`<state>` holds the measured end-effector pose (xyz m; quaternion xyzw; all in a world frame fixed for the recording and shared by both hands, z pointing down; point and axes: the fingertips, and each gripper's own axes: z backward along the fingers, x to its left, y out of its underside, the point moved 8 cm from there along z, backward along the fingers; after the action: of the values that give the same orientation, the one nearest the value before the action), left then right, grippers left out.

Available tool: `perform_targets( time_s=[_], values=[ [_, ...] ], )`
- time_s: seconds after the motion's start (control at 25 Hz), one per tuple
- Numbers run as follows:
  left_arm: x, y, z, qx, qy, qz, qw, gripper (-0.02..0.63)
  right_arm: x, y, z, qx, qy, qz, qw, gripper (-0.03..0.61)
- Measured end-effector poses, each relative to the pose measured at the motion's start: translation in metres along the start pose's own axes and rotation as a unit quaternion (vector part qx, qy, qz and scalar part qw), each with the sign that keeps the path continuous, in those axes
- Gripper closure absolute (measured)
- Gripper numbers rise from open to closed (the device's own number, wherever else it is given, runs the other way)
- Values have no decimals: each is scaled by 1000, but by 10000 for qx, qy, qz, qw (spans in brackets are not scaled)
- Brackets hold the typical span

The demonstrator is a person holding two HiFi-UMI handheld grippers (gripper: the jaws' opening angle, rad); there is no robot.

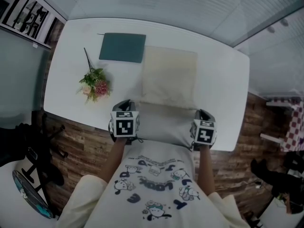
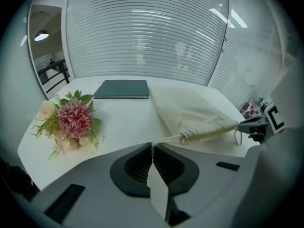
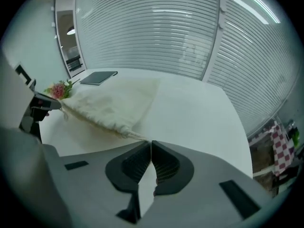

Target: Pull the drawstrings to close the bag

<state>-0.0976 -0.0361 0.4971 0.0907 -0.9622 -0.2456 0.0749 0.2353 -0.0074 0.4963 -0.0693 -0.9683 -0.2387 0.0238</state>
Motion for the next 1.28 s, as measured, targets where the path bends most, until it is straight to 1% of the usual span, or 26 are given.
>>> perform_targets(
  time_s=[0.12, 0.32, 0.48, 0.6, 0.72, 0.76, 0.8, 0.88, 0.92, 0.96, 1.0, 1.04, 1.12, 1.16, 1.2, 1.24, 1.28],
  values=[
    [3, 2, 0, -15, -180, 248, 9995, 565, -6, 3, 0, -194, 109, -527, 9984, 557],
    [18, 2, -1, -77, -205, 724, 9971, 565, -24, 9, 8, -463, 398, -1359, 9888, 557],
    [27, 2, 1, -90, -278, 801, 9964, 565, -43, 22, 6, -443, 326, -1958, 9791, 557],
    [28, 3, -1, -63, -315, 749, 9967, 565, -49, 26, 4, -451, 366, -2169, 9745, 557],
    [28, 2, -3, -34, -227, 736, 9970, 565, -49, 23, 5, -458, 474, -2035, 9769, 557],
    [27, 2, -3, -16, -178, 659, 9977, 565, -49, 21, 5, -429, 473, -1941, 9789, 557],
    [24, 2, -3, 6, -149, 483, 9987, 565, -49, 21, 4, -389, 422, -1874, 9806, 557],
    [18, 3, -2, 47, -211, -112, 9997, 563, -48, 20, 2, -295, 215, -1810, 9828, 557],
    [16, 3, -2, 69, -270, -422, 9987, 563, -47, 21, 1, -244, 129, -1788, 9835, 556],
    [14, 5, -2, 93, -302, -673, 9972, 563, -46, 23, 0, -201, 82, -1766, 9840, 555],
    [13, 7, -3, 119, -291, -843, 9959, 561, -44, 25, 0, -162, 61, -1734, 9847, 555],
    [12, 10, -3, 154, -247, -933, 9952, 561, -43, 28, 0, -118, 45, -1685, 9856, 555],
    [14, 16, -4, 250, -154, -963, 9949, 555, -40, 34, -2, -6, 0, -1569, 9876, 540],
    [15, 19, -4, 306, -129, -961, 9948, 521, -40, 37, -2, 58, -26, -1517, 9884, 474],
    [17, 21, -4, 373, -113, -977, 9945, 464, -39, 40, -2, 116, -27, -1472, 9890, 388],
    [18, 24, -3, 442, -96, -1017, 9938, 459, -39, 43, -1, 148, 23, -1430, 9896, 371],
    [18, 25, -2, 495, -78, -1074, 9929, 455, -39, 43, 2, 143, 103, -1377, 9903, 371]
  ],
)
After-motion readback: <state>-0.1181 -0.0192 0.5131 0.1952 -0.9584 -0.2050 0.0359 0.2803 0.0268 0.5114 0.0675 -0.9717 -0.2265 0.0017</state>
